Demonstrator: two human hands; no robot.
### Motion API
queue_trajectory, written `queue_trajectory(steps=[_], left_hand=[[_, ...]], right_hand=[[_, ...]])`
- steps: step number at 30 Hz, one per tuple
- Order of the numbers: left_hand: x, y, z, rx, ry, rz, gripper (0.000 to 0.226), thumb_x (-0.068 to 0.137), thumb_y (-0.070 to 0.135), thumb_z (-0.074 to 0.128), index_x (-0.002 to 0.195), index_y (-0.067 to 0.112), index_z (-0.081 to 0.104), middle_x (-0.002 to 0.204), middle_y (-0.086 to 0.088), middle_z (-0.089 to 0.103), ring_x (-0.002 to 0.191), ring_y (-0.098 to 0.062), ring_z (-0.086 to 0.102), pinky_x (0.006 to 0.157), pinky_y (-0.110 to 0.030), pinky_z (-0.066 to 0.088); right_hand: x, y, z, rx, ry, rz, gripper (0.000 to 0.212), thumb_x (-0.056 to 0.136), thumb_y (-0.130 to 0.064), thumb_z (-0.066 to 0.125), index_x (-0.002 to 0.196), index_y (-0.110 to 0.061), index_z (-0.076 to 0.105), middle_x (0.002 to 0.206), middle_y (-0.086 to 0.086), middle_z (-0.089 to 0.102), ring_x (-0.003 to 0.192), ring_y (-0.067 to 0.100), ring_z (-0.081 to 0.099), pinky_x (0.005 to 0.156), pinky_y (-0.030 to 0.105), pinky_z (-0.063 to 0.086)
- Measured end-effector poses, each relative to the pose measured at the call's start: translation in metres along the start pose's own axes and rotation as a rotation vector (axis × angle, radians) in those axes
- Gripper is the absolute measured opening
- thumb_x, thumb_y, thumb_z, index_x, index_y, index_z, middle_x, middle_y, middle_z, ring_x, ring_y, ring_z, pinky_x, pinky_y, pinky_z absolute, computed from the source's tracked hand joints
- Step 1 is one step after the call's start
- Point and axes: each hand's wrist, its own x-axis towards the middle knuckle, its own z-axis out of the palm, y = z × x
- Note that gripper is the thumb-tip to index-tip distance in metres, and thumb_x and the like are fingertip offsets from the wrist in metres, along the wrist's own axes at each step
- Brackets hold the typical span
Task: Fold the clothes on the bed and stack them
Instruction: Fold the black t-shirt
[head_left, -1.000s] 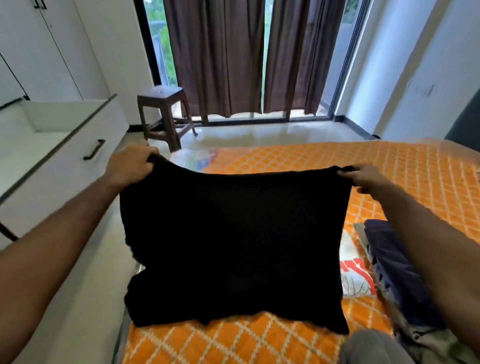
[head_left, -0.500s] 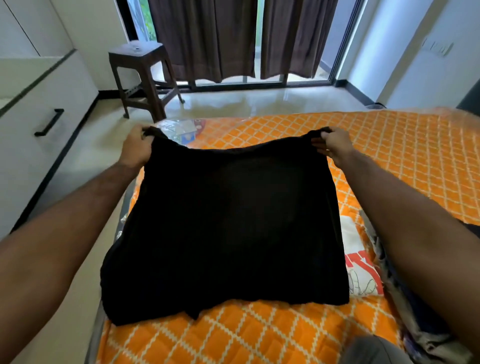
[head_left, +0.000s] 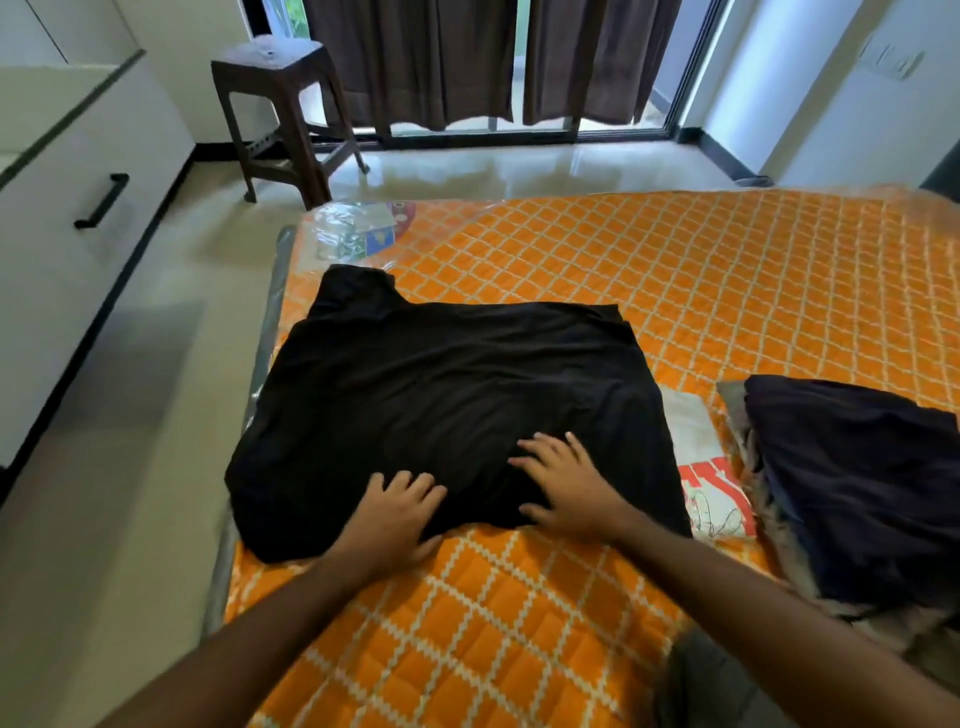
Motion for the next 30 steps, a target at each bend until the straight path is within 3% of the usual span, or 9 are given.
queue_trajectory(steps=[3, 7, 12, 16, 18, 21, 26, 28, 30], left_hand=[[0.006, 0.013, -0.006, 0.045, -0.057, -0.096, 0.06, 0.094, 0.052, 0.047, 0.144, 0.018, 0.046, 0.141, -0.008, 0.051, 0.122, -0.03, 0.052, 0.093, -0.048, 0.045], [0.009, 0.005, -0.018, 0.141, -0.042, -0.158, 0.044, 0.096, 0.019, 0.052, 0.139, 0.015, 0.045, 0.134, -0.009, 0.051, 0.114, -0.03, 0.054, 0.088, -0.044, 0.045], [-0.035, -0.034, -0.018, 0.03, 0.057, -0.271, 0.046, 0.074, 0.022, 0.075, 0.118, 0.018, 0.063, 0.106, -0.005, 0.063, 0.087, -0.027, 0.063, 0.072, -0.043, 0.05], [-0.06, -0.05, -0.02, -0.054, 0.086, -0.127, 0.03, 0.083, 0.039, 0.06, 0.108, 0.024, 0.067, 0.098, 0.004, 0.062, 0.08, -0.015, 0.061, 0.067, -0.03, 0.047], [-0.064, -0.047, -0.024, -0.184, 0.116, -0.127, 0.031, 0.092, 0.043, 0.043, 0.103, 0.027, 0.066, 0.095, 0.009, 0.058, 0.08, -0.009, 0.057, 0.069, -0.028, 0.047], [-0.06, -0.04, -0.033, -0.626, 0.137, -0.294, 0.016, 0.098, 0.033, 0.052, 0.095, 0.025, 0.065, 0.088, 0.01, 0.06, 0.078, -0.005, 0.059, 0.071, -0.035, 0.052], [-0.062, -0.031, -0.036, -0.863, -0.185, -0.2, 0.014, 0.095, 0.02, 0.056, 0.092, 0.033, 0.059, 0.094, 0.008, 0.065, 0.084, -0.006, 0.063, 0.079, -0.039, 0.056], [-0.073, -0.03, -0.03, -0.85, -0.063, -0.243, 0.017, 0.093, 0.02, 0.055, 0.092, 0.035, 0.062, 0.1, 0.013, 0.062, 0.094, -0.003, 0.06, 0.086, -0.041, 0.053], [-0.086, -0.034, -0.019, -0.679, 0.237, -0.481, 0.023, 0.084, 0.015, 0.06, 0.097, 0.034, 0.063, 0.112, 0.01, 0.056, 0.107, -0.011, 0.054, 0.092, -0.045, 0.046]], right_hand=[[0.002, -0.047, 0.022, -0.135, -0.056, -0.011, 0.068, 0.094, -0.033, 0.052, 0.157, -0.021, 0.028, 0.163, 0.005, 0.028, 0.15, 0.026, 0.025, 0.123, 0.05, 0.02], [0.012, -0.067, 0.026, -0.23, 0.006, 0.132, 0.053, 0.103, -0.019, 0.044, 0.153, -0.018, 0.03, 0.159, 0.011, 0.031, 0.138, 0.033, 0.038, 0.105, 0.049, 0.041], [0.006, -0.056, 0.018, -0.22, -0.009, 0.18, 0.057, 0.098, -0.017, 0.055, 0.15, -0.023, 0.031, 0.16, 0.01, 0.02, 0.136, 0.033, 0.034, 0.099, 0.049, 0.047], [-0.003, -0.044, 0.017, -0.16, -0.035, 0.126, 0.056, 0.098, -0.02, 0.056, 0.15, -0.022, 0.034, 0.153, 0.008, 0.03, 0.132, 0.029, 0.041, 0.099, 0.043, 0.049], [-0.01, -0.042, 0.013, -0.06, -0.058, 0.083, 0.044, 0.097, -0.014, 0.051, 0.14, -0.022, 0.045, 0.136, 0.003, 0.045, 0.122, 0.025, 0.05, 0.09, 0.036, 0.049], [-0.017, -0.04, 0.004, 0.028, -0.075, 0.063, 0.028, 0.09, -0.015, 0.055, 0.116, -0.026, 0.055, 0.113, -0.004, 0.051, 0.109, 0.02, 0.055, 0.075, 0.029, 0.043], [-0.013, -0.056, 0.0, 0.034, -0.223, 0.09, 0.038, 0.088, -0.025, 0.059, 0.126, -0.024, 0.052, 0.122, 0.002, 0.05, 0.115, 0.025, 0.055, 0.091, 0.04, 0.048], [-0.008, -0.076, 0.003, 0.004, -0.144, 0.042, 0.044, 0.088, -0.027, 0.059, 0.13, -0.026, 0.049, 0.123, 0.001, 0.048, 0.116, 0.025, 0.052, 0.091, 0.043, 0.048], [-0.003, -0.104, 0.009, 0.012, -0.052, -0.034, 0.051, 0.088, -0.029, 0.061, 0.136, -0.025, 0.045, 0.124, 0.0, 0.046, 0.114, 0.024, 0.05, 0.088, 0.042, 0.049]])
